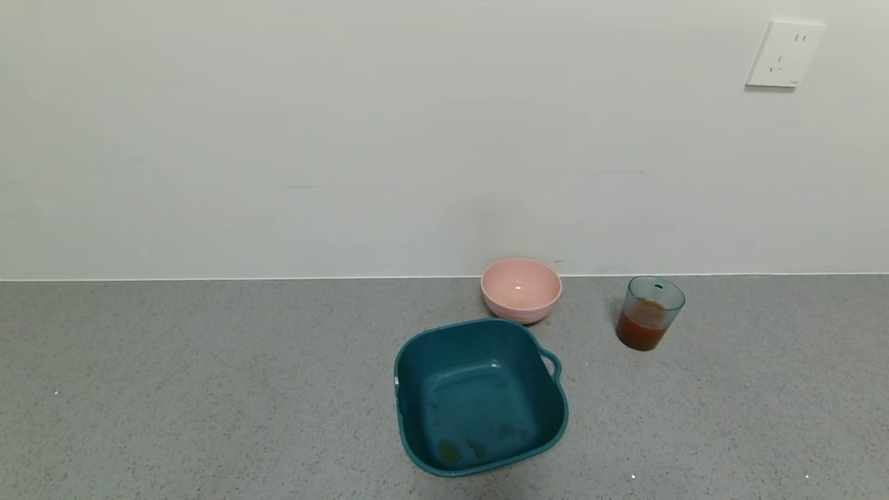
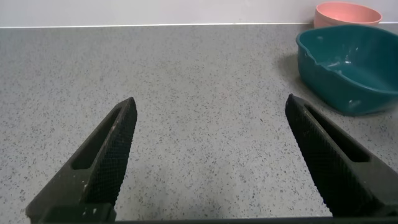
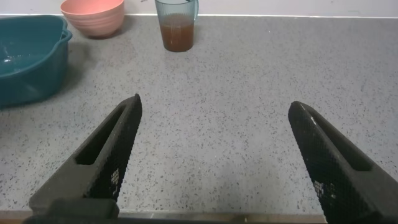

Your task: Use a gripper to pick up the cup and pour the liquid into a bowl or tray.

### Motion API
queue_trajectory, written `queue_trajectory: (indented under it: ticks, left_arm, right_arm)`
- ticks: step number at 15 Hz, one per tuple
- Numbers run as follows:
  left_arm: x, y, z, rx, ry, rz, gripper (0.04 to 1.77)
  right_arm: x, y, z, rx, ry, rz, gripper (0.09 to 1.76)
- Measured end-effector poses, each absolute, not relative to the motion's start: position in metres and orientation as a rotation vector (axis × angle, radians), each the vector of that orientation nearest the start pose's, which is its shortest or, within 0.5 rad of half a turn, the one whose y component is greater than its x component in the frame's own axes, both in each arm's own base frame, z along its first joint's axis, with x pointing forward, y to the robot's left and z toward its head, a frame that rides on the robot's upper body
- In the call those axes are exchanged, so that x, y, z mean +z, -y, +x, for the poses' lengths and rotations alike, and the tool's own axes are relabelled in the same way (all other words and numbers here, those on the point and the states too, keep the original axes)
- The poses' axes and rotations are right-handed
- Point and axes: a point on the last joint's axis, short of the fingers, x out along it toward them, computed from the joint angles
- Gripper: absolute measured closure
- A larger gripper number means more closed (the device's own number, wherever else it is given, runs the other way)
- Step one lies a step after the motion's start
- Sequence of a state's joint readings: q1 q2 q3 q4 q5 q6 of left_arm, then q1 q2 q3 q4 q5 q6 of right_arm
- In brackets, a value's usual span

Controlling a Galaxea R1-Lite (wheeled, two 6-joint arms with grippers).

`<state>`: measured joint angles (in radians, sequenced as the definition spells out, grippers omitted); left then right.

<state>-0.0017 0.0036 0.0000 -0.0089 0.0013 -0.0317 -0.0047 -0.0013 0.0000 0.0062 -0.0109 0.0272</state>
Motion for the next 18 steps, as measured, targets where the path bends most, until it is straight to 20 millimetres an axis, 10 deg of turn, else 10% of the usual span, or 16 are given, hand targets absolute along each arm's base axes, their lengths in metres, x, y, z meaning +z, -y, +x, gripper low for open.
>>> queue_trajectory:
  ticks: [18]
  left_arm:
    - [0.0765,-0.0001,-0.0225,-0.001,0.005,-0.032,0.09]
  right_arm:
    - [0.0744,0.0001,-0.0229,-0.013,-0.011,0.003,0.14]
